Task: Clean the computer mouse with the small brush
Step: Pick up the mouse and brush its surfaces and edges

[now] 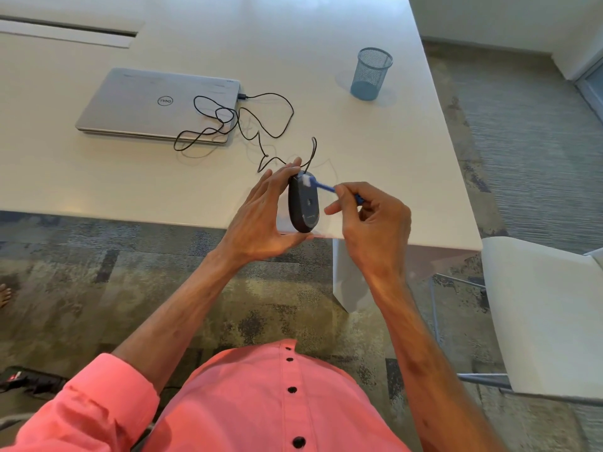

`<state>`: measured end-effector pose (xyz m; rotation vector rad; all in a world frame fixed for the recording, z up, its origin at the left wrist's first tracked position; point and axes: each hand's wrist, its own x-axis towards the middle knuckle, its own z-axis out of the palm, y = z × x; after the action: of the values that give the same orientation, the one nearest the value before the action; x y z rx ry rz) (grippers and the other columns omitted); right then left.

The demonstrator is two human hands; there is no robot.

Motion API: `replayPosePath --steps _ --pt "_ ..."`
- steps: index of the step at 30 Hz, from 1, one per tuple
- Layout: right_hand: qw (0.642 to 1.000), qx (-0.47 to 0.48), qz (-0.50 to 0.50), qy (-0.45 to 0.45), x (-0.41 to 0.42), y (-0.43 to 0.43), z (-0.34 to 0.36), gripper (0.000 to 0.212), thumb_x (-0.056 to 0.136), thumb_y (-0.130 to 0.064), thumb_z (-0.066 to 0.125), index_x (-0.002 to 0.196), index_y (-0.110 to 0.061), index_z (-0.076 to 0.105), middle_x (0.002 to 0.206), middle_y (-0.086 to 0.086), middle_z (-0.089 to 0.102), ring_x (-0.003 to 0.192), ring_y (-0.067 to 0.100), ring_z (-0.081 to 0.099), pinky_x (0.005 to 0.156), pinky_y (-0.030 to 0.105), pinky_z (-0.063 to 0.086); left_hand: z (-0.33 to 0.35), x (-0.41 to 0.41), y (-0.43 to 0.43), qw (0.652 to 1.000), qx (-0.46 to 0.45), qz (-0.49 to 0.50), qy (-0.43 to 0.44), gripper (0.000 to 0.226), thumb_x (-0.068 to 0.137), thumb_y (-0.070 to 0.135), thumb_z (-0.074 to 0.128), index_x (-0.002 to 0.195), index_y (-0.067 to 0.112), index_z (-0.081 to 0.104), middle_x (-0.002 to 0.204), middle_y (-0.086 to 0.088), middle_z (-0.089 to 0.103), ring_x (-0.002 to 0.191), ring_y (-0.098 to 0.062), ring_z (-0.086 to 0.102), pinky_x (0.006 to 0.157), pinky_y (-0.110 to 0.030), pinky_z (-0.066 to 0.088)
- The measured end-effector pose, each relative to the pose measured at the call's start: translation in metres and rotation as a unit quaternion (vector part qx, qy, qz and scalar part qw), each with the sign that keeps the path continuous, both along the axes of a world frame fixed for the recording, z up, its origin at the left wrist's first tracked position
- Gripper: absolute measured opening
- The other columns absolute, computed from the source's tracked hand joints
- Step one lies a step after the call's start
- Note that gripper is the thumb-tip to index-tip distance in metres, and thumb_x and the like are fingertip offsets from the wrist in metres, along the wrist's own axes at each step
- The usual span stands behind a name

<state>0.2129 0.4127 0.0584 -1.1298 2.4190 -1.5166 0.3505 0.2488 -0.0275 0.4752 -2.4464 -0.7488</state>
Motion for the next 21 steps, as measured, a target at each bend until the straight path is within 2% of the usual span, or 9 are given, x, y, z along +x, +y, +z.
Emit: replayPosePath --steps 3,5,8,12,13,15,18,21 --pt "0.998 0.048 -0.048 0.016 -0.008 -0.004 -0.003 0.018 0.109 -0.038 0.067 0.106 -0.031 0.084 0.081 -0.023 0.08 0.067 -0.001 0.068 0.064 0.036 0.059 0.001 0.002 0.0 1.0 0.005 -0.002 0.002 0.122 0.086 0.059 0.094 0.174 0.006 0.029 0.189 -0.001 0.026 0.17 -0.021 0.04 0.145 -0.05 0.018" --pt "0.996 0.07 -0.046 0.012 -0.009 -0.008 -0.007 0.019 0.11 -0.038 0.067 0.107 -0.031 0.084 0.084 -0.022 0.081 0.069 -0.004 0.066 0.068 0.039 0.062 0.002 0.002 0.001 1.0 0.002 -0.004 0.005 0.12 0.087 0.058 0.094 0.174 0.006 0.03 0.189 -0.003 0.027 0.171 -0.02 0.039 0.145 -0.05 0.018" --pt "0.998 0.068 -0.014 0.007 -0.004 -0.011 -0.008 0.019 0.109 -0.038 0.067 0.105 -0.031 0.084 0.084 -0.023 0.081 0.064 -0.003 0.063 0.064 0.037 0.059 0.003 0.001 0.003 1.0 0.001 -0.001 0.007 0.12 0.086 0.048 0.099 0.173 0.005 0.031 0.189 -0.003 0.027 0.171 -0.018 0.038 0.145 -0.051 0.019" --pt "0.998 0.042 0.047 -0.018 -0.003 -0.009 -0.003 0.015 0.107 -0.036 0.071 0.103 -0.032 0.085 0.08 -0.023 0.08 0.06 0.005 0.065 0.059 0.032 0.051 0.003 0.004 0.002 1.0 0.004 0.005 0.004 0.119 0.087 0.05 0.097 0.173 0.005 0.03 0.189 -0.003 0.027 0.17 -0.018 0.039 0.144 -0.051 0.021" --pt "0.997 0.041 0.066 -0.025 -0.005 -0.008 -0.001 0.015 0.106 -0.036 0.072 0.103 -0.031 0.085 0.079 -0.021 0.081 0.058 0.006 0.066 0.058 0.034 0.053 0.002 0.004 0.001 1.0 0.004 0.004 0.0 0.119 0.087 0.052 0.096 0.173 0.004 0.03 0.189 -0.003 0.027 0.17 -0.02 0.041 0.144 -0.05 0.02" --pt "0.995 0.027 0.09 -0.042 -0.009 -0.005 0.0 0.015 0.105 -0.034 0.072 0.103 -0.027 0.085 0.078 -0.018 0.081 0.057 0.013 0.069 0.057 0.048 0.061 -0.001 0.005 0.0 1.0 0.002 0.002 -0.006 0.122 0.087 0.055 0.097 0.174 0.004 0.029 0.189 -0.003 0.027 0.168 -0.022 0.043 0.145 -0.047 0.018" --pt "0.997 0.007 0.048 -0.056 -0.014 -0.004 -0.001 0.016 0.106 -0.034 0.071 0.101 -0.027 0.084 0.078 -0.017 0.081 0.055 0.026 0.068 0.055 0.056 0.06 -0.003 0.006 -0.001 1.0 0.002 0.003 -0.009 0.125 0.085 0.056 0.097 0.175 0.005 0.027 0.189 -0.004 0.026 0.171 -0.02 0.038 0.145 -0.042 0.014" --pt "0.998 0.032 -0.006 -0.044 -0.017 -0.005 -0.004 0.017 0.107 -0.037 0.069 0.099 -0.031 0.083 0.08 -0.022 0.081 0.056 0.016 0.069 0.059 0.052 0.062 -0.003 0.004 0.0 1.0 0.006 -0.001 -0.013 0.125 0.085 0.052 0.099 0.175 0.004 0.027 0.189 -0.004 0.025 0.172 -0.021 0.036 0.146 -0.044 0.014"
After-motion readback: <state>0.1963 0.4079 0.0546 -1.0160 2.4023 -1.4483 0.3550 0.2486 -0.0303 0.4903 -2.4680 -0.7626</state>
